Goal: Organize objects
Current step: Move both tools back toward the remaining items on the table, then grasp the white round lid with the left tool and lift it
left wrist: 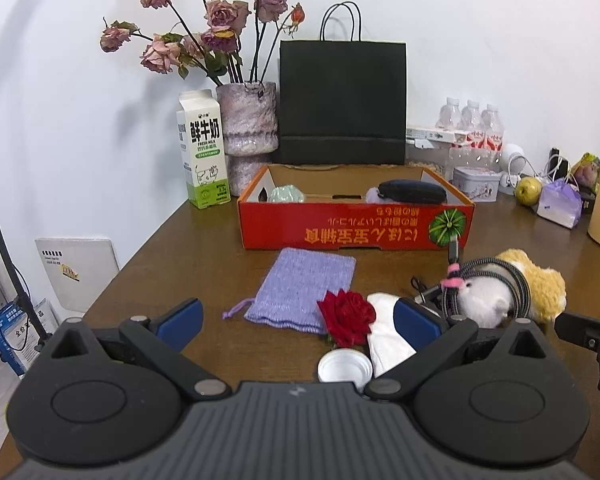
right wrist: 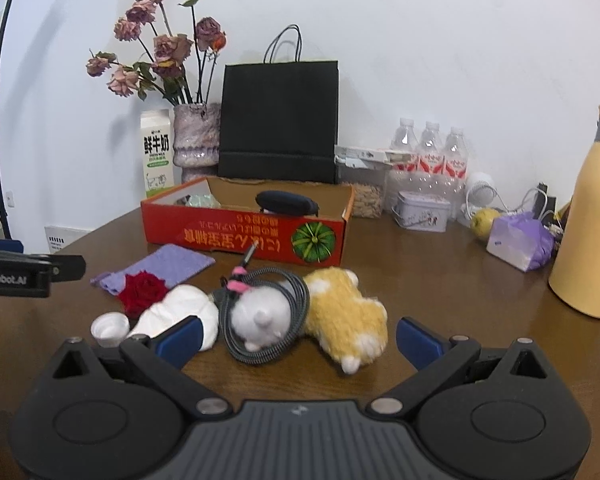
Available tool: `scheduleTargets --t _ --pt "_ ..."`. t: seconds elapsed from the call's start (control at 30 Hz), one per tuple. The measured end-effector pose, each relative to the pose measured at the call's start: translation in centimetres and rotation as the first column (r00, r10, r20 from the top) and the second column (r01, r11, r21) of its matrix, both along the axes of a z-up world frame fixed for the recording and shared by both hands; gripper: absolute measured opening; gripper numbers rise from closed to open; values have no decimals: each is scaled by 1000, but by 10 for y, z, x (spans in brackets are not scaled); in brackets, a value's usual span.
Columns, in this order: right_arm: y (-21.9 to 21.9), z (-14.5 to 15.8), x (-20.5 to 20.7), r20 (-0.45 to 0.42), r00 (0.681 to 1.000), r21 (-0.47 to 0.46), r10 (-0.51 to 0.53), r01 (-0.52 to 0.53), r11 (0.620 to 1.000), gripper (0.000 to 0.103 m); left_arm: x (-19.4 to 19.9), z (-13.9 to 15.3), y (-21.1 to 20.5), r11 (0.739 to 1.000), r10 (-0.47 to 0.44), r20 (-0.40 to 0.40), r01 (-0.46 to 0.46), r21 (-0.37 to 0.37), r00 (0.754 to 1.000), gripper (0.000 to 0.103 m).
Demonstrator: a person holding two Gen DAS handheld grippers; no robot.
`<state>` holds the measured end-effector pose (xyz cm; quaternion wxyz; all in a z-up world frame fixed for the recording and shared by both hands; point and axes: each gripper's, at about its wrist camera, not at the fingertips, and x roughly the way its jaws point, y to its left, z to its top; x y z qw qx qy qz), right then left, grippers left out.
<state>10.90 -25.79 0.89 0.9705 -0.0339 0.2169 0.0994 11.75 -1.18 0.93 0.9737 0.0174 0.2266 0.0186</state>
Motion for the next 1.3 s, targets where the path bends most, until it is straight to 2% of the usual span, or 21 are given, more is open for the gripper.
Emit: scheduleTargets --t 0.3,0.53,0.9,1.07,1.27,1.3 --pt "-5 -18 -2 -7 1000 1 -12 12 1000 103 -2 -17 -4 1000 -12 -47 13 9 999 103" --pt "-7 -27 2 1 1000 22 -25 25 999 103 9 -32 -9 999 -39 -120 41 15 992 103" --pt "-5 -31 5 -3 999 15 -34 34 999 103 47 -60 -12 995 -3 -233 25 93 972 103" --pt "-3 -31 5 -4 999 12 -36 36 999 103 54 -64 -7 998 9 -232 4 57 973 103" --pt "-3 -31 6 -8 999 12 -37 37 999 103 57 -67 7 999 3 -240 -14 -44 971 103" --pt "-3 -31 6 -9 999 12 -38 39 999 103 56 -67 7 999 8 -240 -18 -39 971 103"
